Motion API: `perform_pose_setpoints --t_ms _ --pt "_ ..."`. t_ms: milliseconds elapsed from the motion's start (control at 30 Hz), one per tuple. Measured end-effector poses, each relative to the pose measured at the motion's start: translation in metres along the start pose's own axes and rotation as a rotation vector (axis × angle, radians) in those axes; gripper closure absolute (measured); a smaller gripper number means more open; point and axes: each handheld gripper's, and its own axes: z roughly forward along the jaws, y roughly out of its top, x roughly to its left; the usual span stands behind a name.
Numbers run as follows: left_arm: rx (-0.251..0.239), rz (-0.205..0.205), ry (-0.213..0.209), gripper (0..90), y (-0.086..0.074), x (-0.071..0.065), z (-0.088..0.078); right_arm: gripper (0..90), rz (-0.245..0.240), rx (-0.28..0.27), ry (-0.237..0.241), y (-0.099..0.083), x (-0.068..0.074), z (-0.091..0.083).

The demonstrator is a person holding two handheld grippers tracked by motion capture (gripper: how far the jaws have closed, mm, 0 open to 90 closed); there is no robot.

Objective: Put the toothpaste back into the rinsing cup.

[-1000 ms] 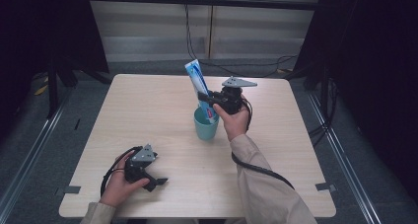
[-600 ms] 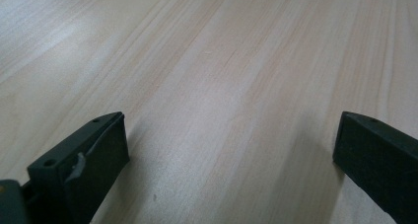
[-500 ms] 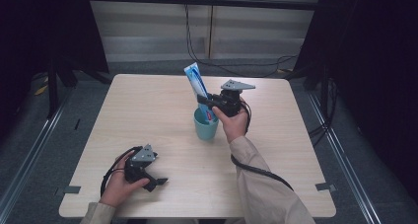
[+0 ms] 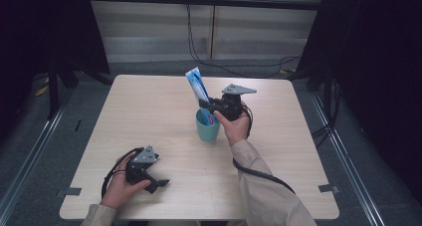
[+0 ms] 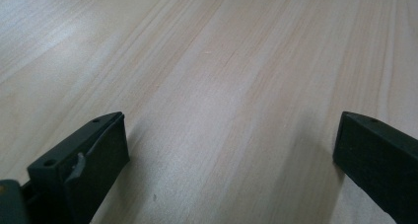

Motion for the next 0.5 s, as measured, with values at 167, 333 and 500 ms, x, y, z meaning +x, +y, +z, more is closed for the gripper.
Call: perform_pose_setpoints --t_ms 167,333,500 --pt "0.000 0.000 0.000 0.0 0.0000 0.0000 0.0000 73.5 -0.002 0.003 0.002 -0.0037 0.0001 0.0007" --pt "0.000 0.000 0.000 0.0 0.0000 0.0000 0.0000 73.4 -0.010 0.012 0.001 -0.0054 0.0007 0.0010" --pt "0.000 0.000 0.000 0.0 0.0000 0.0000 0.0000 73.3 -0.008 0.018 -0.002 -0.0088 0.0007 0.0019"
